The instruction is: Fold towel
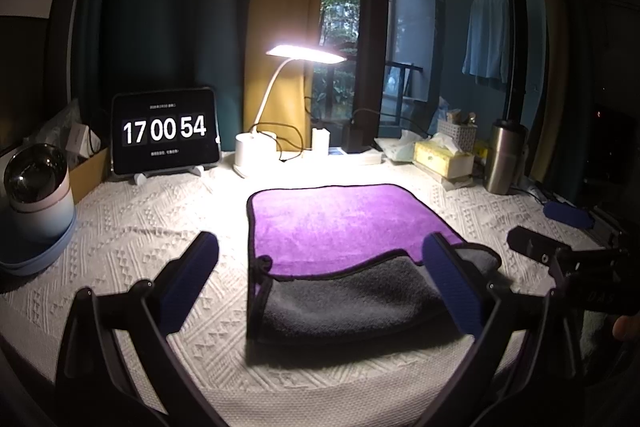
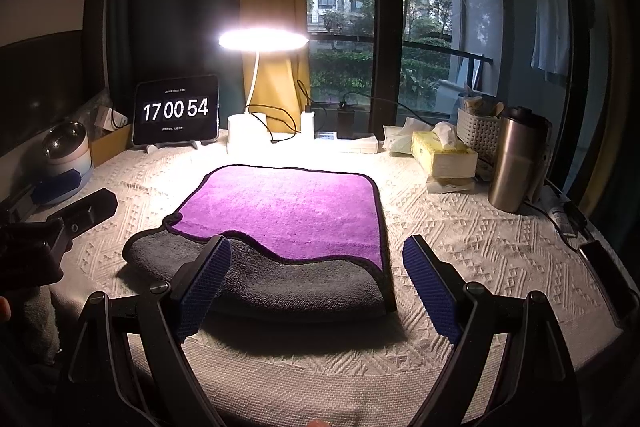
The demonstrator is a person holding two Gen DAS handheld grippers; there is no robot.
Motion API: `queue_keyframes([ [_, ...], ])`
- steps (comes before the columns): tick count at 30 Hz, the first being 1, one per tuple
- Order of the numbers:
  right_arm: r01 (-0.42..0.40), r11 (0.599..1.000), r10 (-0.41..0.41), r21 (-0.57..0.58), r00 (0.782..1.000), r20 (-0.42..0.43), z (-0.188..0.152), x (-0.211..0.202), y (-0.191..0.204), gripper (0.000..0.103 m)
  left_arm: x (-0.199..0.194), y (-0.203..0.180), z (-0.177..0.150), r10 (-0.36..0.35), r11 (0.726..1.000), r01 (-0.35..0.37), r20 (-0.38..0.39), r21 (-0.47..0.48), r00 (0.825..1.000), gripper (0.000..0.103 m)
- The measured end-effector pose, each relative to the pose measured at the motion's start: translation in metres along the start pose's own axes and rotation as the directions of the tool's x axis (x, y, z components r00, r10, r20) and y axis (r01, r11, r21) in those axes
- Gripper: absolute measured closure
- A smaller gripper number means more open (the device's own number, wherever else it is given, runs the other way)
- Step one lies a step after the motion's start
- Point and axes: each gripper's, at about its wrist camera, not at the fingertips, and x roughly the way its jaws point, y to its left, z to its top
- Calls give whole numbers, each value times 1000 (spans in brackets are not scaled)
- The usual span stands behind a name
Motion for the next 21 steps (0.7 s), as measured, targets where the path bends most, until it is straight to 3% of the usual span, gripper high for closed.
queue_keyframes([
  [14, -14, 1000, 14, -1, 1000, -13, 0, 6, -2, 13, 6, 6, -1, 1, 1000, -1, -25, -15, 1000, 1],
  [21, -33, 999, 32, -9, 999, -23, 1, 16, -8, 13, 27, 21, -6, -12, 998, 7, -97, -58, 995, 1],
])
